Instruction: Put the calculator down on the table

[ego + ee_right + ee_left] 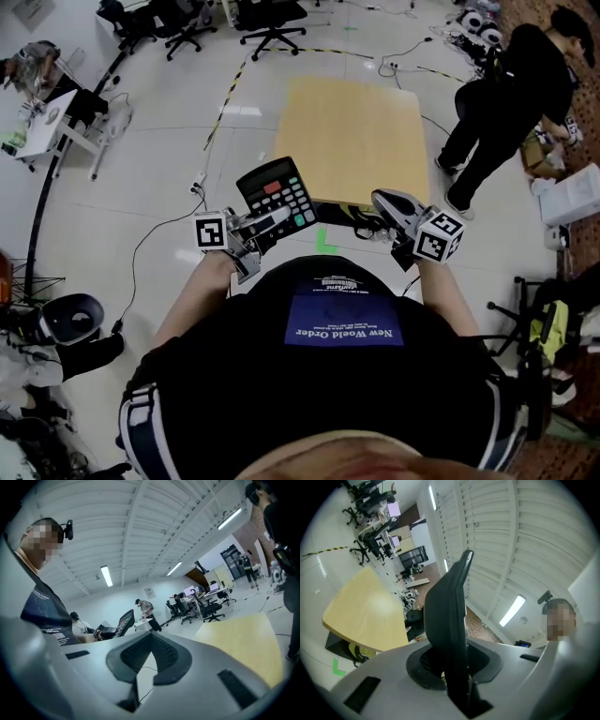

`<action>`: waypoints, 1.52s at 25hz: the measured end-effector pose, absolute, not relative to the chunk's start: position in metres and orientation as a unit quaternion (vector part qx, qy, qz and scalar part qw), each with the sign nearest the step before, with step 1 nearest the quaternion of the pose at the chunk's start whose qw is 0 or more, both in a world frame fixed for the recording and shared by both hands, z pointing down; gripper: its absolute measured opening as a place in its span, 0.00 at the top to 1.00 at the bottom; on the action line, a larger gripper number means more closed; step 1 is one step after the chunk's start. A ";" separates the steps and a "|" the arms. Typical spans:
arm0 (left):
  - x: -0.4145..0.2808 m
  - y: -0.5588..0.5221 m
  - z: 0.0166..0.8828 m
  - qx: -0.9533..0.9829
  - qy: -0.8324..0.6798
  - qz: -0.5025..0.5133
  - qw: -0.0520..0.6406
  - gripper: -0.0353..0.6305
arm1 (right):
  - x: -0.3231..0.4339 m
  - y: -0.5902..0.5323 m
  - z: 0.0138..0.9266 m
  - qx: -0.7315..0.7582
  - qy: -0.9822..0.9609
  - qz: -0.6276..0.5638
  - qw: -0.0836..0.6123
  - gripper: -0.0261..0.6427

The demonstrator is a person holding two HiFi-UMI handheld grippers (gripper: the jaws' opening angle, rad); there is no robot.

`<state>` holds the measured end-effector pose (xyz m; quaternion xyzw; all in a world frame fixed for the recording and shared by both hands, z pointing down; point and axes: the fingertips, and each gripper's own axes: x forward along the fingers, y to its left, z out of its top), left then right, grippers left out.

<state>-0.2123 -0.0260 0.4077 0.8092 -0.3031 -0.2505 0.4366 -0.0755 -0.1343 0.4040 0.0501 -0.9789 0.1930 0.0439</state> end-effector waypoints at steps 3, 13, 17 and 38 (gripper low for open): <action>-0.210 -0.050 0.408 0.806 -0.330 -0.254 0.420 0.82 | -0.077 -0.162 0.405 0.017 -0.982 0.183 0.054 0.98; -0.225 -0.103 0.435 0.786 -0.348 -0.257 0.441 0.82 | -0.103 -0.225 0.433 -0.002 -0.979 0.194 0.058 0.98; -0.255 -0.158 0.436 0.789 -0.325 -0.253 0.456 0.82 | -0.132 -0.274 0.427 0.018 -0.978 0.198 0.064 0.98; -0.321 -0.316 0.469 0.810 -0.275 -0.195 0.479 0.82 | -0.191 -0.396 0.446 0.076 -0.966 0.231 0.088 0.98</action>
